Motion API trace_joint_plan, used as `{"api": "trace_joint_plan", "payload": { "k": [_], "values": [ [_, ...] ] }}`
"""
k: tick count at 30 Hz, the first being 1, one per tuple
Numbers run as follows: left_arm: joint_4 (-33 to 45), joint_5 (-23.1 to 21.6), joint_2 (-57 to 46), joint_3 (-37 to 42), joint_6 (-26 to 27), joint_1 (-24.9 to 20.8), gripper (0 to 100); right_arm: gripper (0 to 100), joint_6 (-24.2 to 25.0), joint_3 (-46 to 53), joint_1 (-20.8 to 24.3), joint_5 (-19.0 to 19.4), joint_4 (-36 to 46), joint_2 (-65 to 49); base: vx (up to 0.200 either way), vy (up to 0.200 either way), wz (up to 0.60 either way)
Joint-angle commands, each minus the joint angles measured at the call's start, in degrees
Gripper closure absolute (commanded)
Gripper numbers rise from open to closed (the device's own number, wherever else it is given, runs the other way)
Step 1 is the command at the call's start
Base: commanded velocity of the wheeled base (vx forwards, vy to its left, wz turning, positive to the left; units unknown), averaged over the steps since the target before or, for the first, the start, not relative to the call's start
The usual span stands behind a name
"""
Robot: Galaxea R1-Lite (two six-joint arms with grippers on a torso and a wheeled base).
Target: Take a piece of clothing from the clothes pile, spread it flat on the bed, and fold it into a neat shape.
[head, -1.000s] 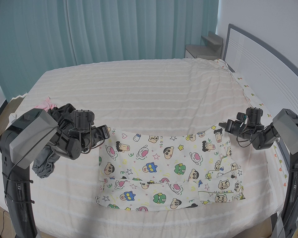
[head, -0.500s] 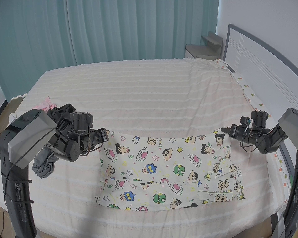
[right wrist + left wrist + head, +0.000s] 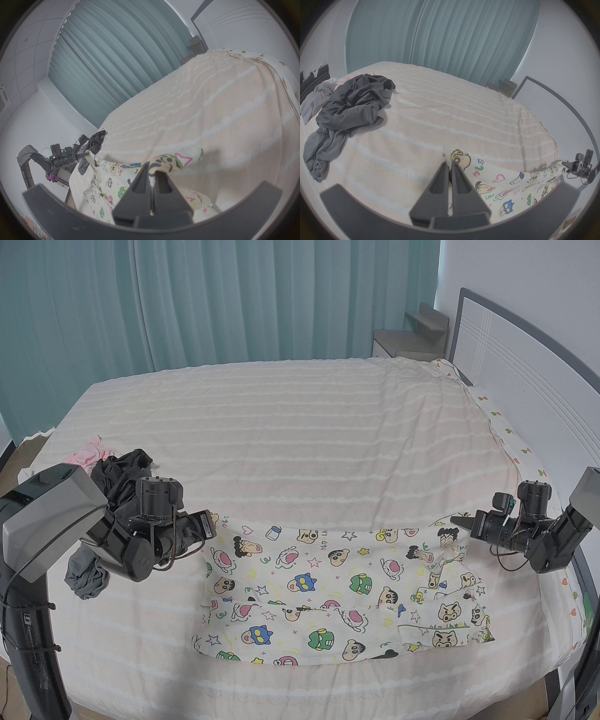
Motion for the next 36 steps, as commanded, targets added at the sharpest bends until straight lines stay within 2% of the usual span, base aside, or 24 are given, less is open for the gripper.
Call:
{"api": "trace_joint_plan", "payload": {
  "k": [1, 11, 19, 26, 36],
  "values": [
    [-1.6, -0.1, -1.26, 3.45, 0.26, -0.12, 100, 100, -1.42, 5.17, -0.09, 0.44, -2.59, -0.63, 0.0, 0.0, 0.0],
    [-6.53, -0.1, -0.9, 9.6, 1.31, -0.21, 100, 100, -4.23, 14.93, 0.0, 2.64, -9.09, -0.37, 0.0, 0.0, 0.0],
    [-10.13, -0.19, -0.46, 14.44, 1.23, -1.97, 100, 100, -6.7, 20.73, 0.09, 4.31, -12.7, 1.74, 0.0, 0.0, 0.0],
    [-14.44, -0.1, 1.47, 18.48, 1.23, -2.94, 100, 100, -7.66, 24.24, 0.0, 4.31, -16.57, 3.94, 0.0, 0.0, 0.0],
    [-18.57, -0.19, 3.31, 22.88, 0.87, -3.02, 100, 100, -9.95, 26.53, -1.76, 4.31, -16.74, 5.78, 0.0, 0.0, 0.0]
  ]
}}
